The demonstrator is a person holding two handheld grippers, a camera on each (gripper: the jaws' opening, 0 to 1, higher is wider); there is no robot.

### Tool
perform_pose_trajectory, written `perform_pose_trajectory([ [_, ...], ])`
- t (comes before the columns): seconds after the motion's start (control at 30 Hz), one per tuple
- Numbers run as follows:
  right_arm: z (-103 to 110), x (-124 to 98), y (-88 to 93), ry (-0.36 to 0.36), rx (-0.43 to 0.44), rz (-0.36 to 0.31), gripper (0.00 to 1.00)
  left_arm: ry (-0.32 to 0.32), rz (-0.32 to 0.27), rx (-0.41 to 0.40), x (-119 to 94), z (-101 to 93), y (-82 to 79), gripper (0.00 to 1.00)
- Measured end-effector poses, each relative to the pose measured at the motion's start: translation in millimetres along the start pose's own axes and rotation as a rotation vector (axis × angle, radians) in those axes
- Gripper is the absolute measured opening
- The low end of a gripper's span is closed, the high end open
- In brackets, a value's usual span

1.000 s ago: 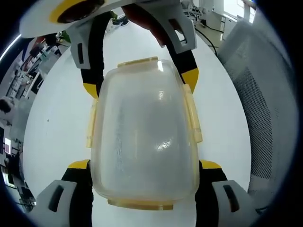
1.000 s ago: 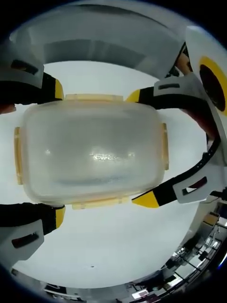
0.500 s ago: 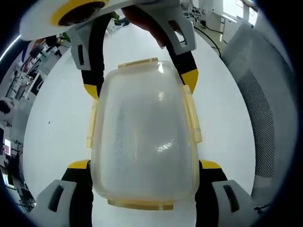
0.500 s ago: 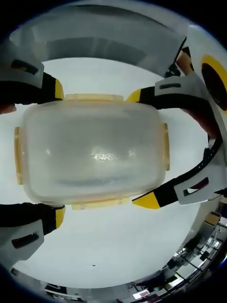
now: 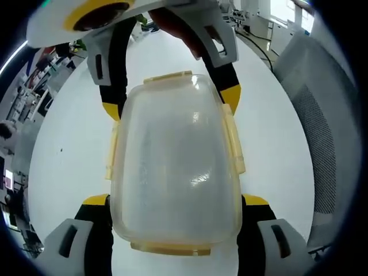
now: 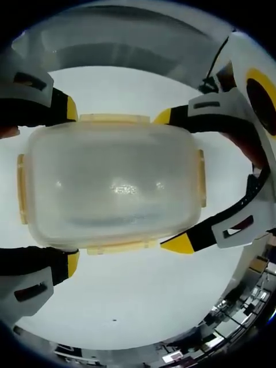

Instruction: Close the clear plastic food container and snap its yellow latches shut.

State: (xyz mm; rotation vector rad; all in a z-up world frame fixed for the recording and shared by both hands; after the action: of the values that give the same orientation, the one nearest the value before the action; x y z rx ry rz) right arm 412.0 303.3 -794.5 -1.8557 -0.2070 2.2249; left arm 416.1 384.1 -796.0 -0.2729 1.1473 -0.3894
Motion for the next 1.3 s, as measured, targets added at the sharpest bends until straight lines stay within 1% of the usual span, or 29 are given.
perform_pose_trajectory([
  [0.57, -13, -2, 1.8, 0.002, 0.003, -0.007, 0.87, -0.003, -0.003, 0.004, 7, 12.2, -0.4, 0.91],
  [1.03, -14, -4, 2.4, 0.017, 0.010, -0.019, 0.87, -0.008, -0.005, 0.011, 8, 14.2, -1.3, 0.91],
  [1.1, -13, -5, 2.5, 0.016, 0.012, -0.038, 0.87, -0.012, -0.010, 0.006, 7, 13.8, -1.8, 0.92],
  [1.17, -11, -7, 2.9, 0.013, 0.012, -0.051, 0.87, -0.009, -0.030, -0.031, 6, 13.6, -5.0, 0.92],
  [1.2, -10, -7, 3.0, 0.012, 0.010, -0.054, 0.87, -0.009, -0.037, -0.037, 5, 14.1, -5.7, 0.92],
  [1.3, -7, -10, 3.2, 0.012, 0.018, -0.076, 0.86, -0.010, -0.037, -0.032, 4, 14.0, -5.5, 0.91],
])
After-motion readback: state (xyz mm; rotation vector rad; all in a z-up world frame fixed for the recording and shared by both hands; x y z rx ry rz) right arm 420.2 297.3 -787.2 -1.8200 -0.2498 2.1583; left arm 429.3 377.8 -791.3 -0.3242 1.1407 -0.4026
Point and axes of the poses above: the point that each gripper's makers call its tool centre point, and the gripper's own axes: x roughly forward along the fingers, z roughly to its left, y roughly out of its underside, the point moved 2 cm from there along -x, roughly backward along the fingers, and after that the axes turned 12 degrees about -y, right-handed, at the moved point
